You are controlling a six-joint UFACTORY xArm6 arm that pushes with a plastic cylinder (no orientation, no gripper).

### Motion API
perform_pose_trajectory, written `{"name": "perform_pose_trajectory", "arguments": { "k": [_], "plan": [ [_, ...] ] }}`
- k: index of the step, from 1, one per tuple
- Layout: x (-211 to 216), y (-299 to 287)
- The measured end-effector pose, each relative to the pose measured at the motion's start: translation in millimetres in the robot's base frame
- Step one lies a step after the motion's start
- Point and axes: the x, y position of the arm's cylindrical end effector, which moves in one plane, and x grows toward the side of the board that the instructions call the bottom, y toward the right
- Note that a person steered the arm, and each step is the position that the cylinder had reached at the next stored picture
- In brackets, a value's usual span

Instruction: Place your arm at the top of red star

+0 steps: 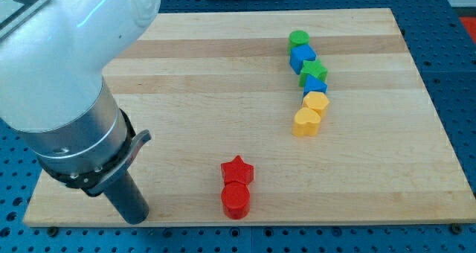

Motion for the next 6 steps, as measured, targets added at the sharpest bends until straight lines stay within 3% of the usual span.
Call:
{"name": "perform_pose_trajectory", "arguments": {
  "k": [1, 3, 6],
  "plan": [
    [1, 9],
    [-33, 95],
    [-108, 80]
  ]
}}
